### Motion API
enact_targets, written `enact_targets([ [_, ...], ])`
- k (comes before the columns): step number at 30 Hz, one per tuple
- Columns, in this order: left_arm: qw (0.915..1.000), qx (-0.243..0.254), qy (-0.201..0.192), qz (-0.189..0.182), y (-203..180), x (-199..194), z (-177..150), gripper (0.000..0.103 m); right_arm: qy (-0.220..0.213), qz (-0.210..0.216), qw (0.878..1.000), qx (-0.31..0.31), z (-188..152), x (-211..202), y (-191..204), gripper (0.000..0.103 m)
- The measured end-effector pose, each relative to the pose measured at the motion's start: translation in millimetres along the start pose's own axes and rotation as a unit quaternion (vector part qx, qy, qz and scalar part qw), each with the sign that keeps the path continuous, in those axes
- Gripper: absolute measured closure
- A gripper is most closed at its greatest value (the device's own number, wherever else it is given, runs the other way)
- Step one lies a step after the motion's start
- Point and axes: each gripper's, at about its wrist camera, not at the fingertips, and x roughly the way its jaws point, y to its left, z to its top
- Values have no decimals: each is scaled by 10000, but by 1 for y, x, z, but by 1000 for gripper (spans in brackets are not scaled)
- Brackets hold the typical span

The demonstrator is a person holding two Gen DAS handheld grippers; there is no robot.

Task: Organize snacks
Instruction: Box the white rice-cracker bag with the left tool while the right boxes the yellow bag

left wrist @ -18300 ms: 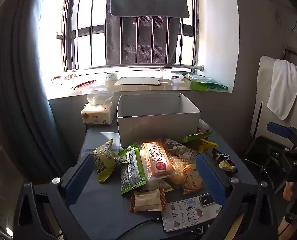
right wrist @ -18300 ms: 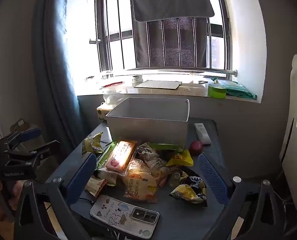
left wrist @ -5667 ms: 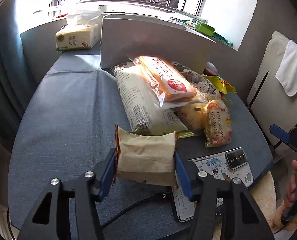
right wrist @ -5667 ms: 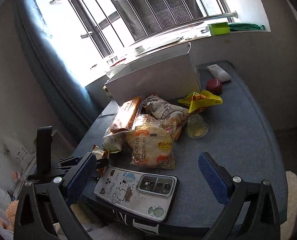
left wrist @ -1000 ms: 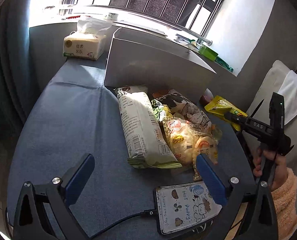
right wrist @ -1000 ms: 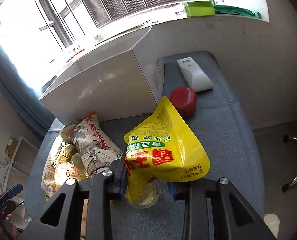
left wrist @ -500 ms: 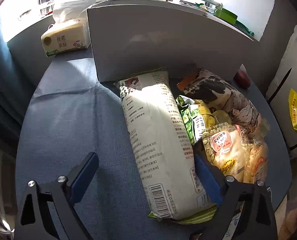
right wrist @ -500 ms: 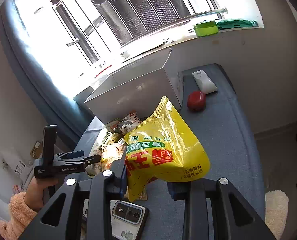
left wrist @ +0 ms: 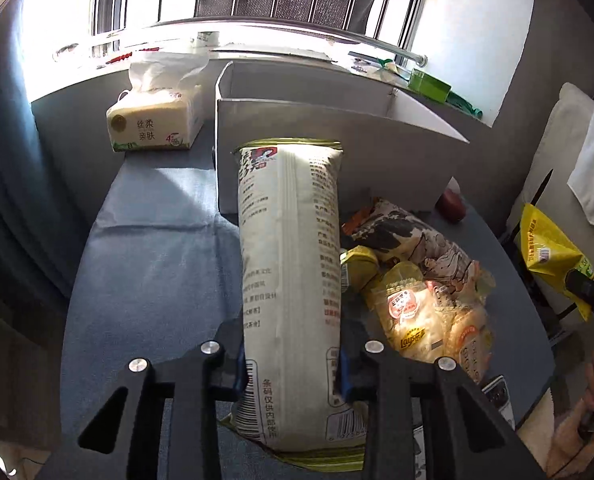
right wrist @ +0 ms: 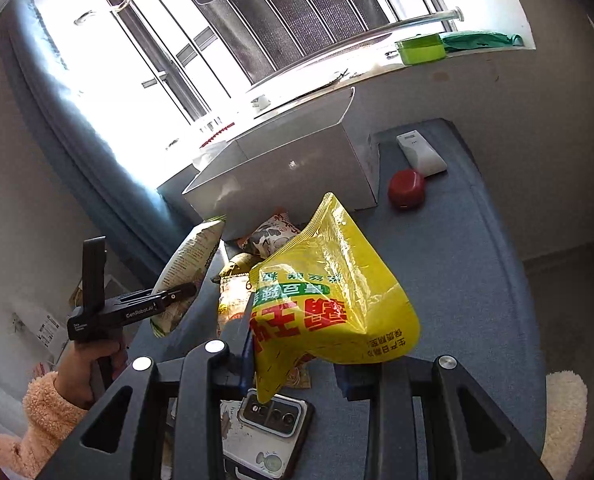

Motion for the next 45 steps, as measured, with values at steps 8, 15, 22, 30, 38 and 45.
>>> enact_targets([
  [8,9971,212,-594,-423,-30,-12,84,68,-341,24,9987,-389,88,35,29,70],
  [15,9980,130,-483,-380,-35,30,169,68,-336,-270,9982,-418,172,98,34,70],
  [22,9999,118,-86,91,-28,83,205,29,15,-459,9986,-267,209,151,19,67],
  [30,9984,241,-309,403,-25,68,187,0,-137,-625,9979,-110,209,150,10,0],
  [38,9967,345,-708,183,-33,6,154,0,-321,-310,9988,-223,191,106,22,0],
  [45,9931,565,-1019,-153,-50,-50,83,0,-425,-102,9974,-580,131,45,38,0],
])
